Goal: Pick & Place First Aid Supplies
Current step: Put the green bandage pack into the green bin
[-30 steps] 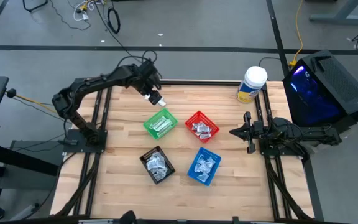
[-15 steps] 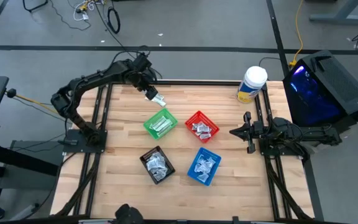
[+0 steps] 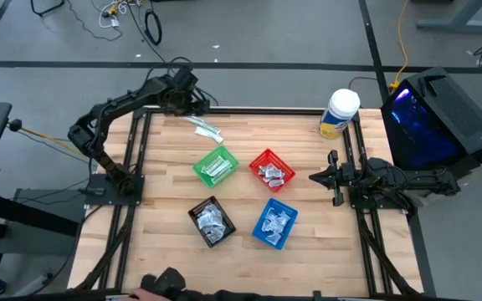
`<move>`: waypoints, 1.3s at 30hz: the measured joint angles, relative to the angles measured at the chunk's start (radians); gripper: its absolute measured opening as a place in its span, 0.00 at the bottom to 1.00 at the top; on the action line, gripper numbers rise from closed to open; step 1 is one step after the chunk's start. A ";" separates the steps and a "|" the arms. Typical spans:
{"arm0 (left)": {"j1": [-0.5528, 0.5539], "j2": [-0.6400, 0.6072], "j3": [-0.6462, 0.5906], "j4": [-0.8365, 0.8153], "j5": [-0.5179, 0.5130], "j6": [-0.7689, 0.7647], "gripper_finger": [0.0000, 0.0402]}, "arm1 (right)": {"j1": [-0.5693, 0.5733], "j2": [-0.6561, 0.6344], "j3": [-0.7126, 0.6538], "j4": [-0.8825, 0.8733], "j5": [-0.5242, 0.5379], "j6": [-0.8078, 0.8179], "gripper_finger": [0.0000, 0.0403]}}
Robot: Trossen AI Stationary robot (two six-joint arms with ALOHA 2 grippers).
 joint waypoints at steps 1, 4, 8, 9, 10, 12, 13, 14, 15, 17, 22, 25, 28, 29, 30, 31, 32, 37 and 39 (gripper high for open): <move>0.000 0.000 0.000 0.002 -0.001 0.082 0.62 | 0.000 0.000 0.000 0.000 0.000 0.000 0.03; 0.000 0.000 0.000 0.012 0.006 0.350 0.62 | 0.000 0.000 0.000 0.000 0.000 0.000 0.03; 0.000 0.000 0.000 0.009 0.038 0.569 0.62 | 0.000 0.000 0.000 0.000 0.000 0.000 0.03; -0.001 0.000 0.000 0.009 0.047 0.620 0.62 | 0.000 0.000 0.000 0.000 0.000 0.000 0.03; -0.003 0.000 0.000 0.009 0.057 0.673 0.62 | 0.000 0.000 0.000 0.000 0.000 0.000 0.03; -0.012 0.000 0.007 -0.006 0.067 0.774 0.62 | 0.000 0.000 0.000 0.000 0.000 0.000 0.03; -0.015 0.001 0.019 -0.024 0.068 0.823 0.62 | 0.000 0.000 0.000 0.000 0.000 0.000 0.03; -0.017 0.001 0.036 -0.040 0.065 0.868 0.62 | 0.000 0.000 0.000 0.000 0.000 0.000 0.03; -0.020 0.001 0.055 -0.049 0.060 0.908 0.62 | 0.000 0.000 0.000 0.000 0.000 0.000 0.03; -0.021 0.001 0.086 -0.057 0.042 0.961 0.62 | 0.000 0.000 0.000 0.000 0.000 0.000 0.03; -0.019 0.000 0.142 -0.054 0.008 0.969 0.62 | 0.000 0.000 0.000 0.000 0.000 0.000 0.03; -0.019 0.000 0.147 -0.053 0.008 0.959 0.62 | 0.000 0.000 0.000 0.000 0.000 0.000 0.03; -0.021 0.000 0.148 -0.053 -0.020 0.837 0.62 | 0.000 0.000 0.000 0.000 0.000 0.000 0.03; -0.020 0.000 0.148 -0.052 -0.041 0.745 0.62 | 0.000 0.000 0.000 0.000 0.000 0.000 0.03; -0.020 0.000 0.148 -0.049 -0.062 0.638 0.62 | 0.000 0.000 0.000 0.000 0.000 0.000 0.03; -0.019 0.000 0.148 -0.041 -0.082 0.529 0.62 | 0.000 0.000 0.000 0.000 0.000 0.000 0.03; -0.019 0.003 0.148 -0.035 -0.102 0.418 0.62 | 0.000 0.000 0.000 0.000 0.000 0.000 0.03; -0.019 0.006 0.148 -0.039 -0.126 -0.009 0.62 | 0.000 0.000 0.000 0.000 0.000 0.000 0.03; -0.022 0.006 0.148 -0.039 -0.120 -0.063 0.62 | 0.000 0.000 0.000 0.000 0.000 0.000 0.03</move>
